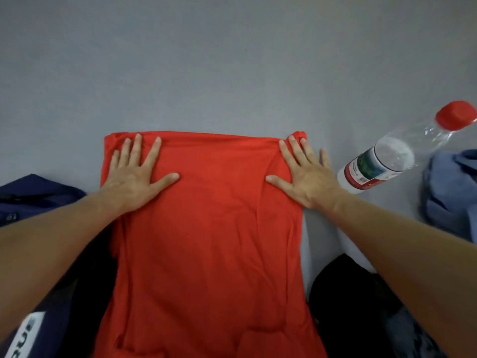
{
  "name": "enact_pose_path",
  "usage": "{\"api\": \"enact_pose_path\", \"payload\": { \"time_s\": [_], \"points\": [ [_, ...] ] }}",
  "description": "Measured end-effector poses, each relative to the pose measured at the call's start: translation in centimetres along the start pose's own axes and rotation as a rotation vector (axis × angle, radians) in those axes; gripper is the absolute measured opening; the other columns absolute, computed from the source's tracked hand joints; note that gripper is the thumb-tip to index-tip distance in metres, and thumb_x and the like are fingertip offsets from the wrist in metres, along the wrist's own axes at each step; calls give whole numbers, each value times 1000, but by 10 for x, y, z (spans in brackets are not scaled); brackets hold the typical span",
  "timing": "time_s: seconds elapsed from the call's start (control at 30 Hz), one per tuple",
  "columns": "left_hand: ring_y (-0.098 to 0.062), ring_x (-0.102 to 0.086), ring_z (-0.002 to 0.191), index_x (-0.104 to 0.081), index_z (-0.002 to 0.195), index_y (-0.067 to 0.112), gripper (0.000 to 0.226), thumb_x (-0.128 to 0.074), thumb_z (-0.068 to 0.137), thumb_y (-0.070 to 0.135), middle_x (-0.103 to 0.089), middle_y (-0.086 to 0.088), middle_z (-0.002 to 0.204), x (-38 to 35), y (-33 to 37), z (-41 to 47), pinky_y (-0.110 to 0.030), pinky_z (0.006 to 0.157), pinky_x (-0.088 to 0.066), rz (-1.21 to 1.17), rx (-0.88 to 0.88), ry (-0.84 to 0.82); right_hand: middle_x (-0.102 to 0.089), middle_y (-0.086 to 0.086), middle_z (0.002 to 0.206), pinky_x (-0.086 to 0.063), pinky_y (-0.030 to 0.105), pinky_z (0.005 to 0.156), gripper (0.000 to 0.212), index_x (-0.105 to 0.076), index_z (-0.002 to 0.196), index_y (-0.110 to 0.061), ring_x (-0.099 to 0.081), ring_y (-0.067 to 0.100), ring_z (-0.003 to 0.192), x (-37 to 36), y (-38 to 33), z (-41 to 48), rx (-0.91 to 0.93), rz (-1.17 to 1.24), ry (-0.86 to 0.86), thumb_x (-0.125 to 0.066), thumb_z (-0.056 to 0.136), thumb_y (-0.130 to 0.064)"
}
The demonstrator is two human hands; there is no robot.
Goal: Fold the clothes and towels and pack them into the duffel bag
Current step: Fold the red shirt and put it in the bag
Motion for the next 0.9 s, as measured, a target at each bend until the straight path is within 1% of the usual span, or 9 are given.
{"api": "enact_pose_path", "payload": {
  "time_s": [0.13, 0.27, 0.33, 0.4, 0.53, 0.63, 0.73, 0.83, 0.9],
  "points": [
    [-33, 7, 154, 17, 153, 48, 101, -8, 69, 98, 10, -9, 168, 15, -5, 8, -56, 122, 1, -25, -12, 34, 17, -6, 166, -1, 59, 122, 107, 16, 156, -37, 16, 18, 153, 19, 14, 20, 55, 4, -40, -11, 72, -97],
    [-32, 0, 155, 0, 160, 33, 79, -14, 94, 72, -1, -9, 169, 3, 36, -49, -56, 123, -2, -21, -163, 182, 14, -1, 167, -3, 52, 124, 85, 10, 159, -28, 14, 19, 154, 9, -31, -31, 48, 149, 125, -15, 94, -75],
    [-28, 0, 155, -1, 161, 31, 74, -9, 97, 68, 0, -7, 169, -19, 46, -83, -55, 124, -4, 11, -198, 135, 12, -1, 167, -1, 48, 125, 79, 8, 160, -25, 15, 17, 153, -13, -62, -84, 78, 223, 96, -12, 98, -70],
    [-25, 5, 155, 3, 160, 35, 73, -5, 96, 70, 4, -4, 169, -30, 41, -90, -54, 124, 0, 23, -168, 82, 11, -1, 168, -3, 51, 125, 79, 7, 160, -25, 17, 18, 153, -38, -71, -119, 103, 91, 56, -10, 98, -71],
    [-23, 14, 154, 10, 158, 41, 76, -6, 92, 76, 11, -2, 168, -20, 31, -76, -53, 124, 6, 18, -129, 15, 14, -3, 167, -1, 52, 124, 85, 11, 159, -29, 20, 18, 152, -41, -54, -120, 107, 11, -25, -7, 93, -79],
    [-24, 13, 154, 10, 158, 39, 75, -7, 94, 74, 10, -5, 169, -8, 34, -102, -52, 124, 5, -2, -154, 9, 16, -3, 167, -1, 55, 123, 85, 15, 158, -32, 22, 19, 151, -27, -48, -122, 140, 34, -57, -1, 90, -82],
    [-25, 2, 156, -6, 161, 28, 66, -19, 103, 56, -5, -9, 168, 3, 43, -171, -49, 125, -5, -83, -259, 72, 5, 1, 168, -2, 51, 124, 75, 0, 161, -26, 11, 22, 154, -5, -60, -165, 121, 182, 98, -14, 99, -67],
    [-25, -10, 155, -23, 159, 15, 58, -32, 106, 36, -19, -10, 166, -12, 54, -274, -46, 125, -17, -169, -436, 62, -6, 8, 168, -10, 47, 125, 64, -18, 160, -16, 1, 25, 155, 3, -79, -249, 240, 202, 190, -31, 105, -46],
    [-25, -18, 154, -26, 158, 10, 57, -35, 104, 29, -19, -9, 166, -35, 46, -338, -43, 123, -23, -175, -435, 40, -15, 12, 166, -18, 48, 124, 58, -31, 156, -12, -7, 28, 155, -13, -87, -303, 356, 156, 186, -39, 104, -37]
  ]
}}
Point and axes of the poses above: each hand's wrist, its own z-axis towards the middle knuckle, its own x-axis out of the back of the hand, y = z × x, the point moved 2 cm from there along z, towards the middle knuckle
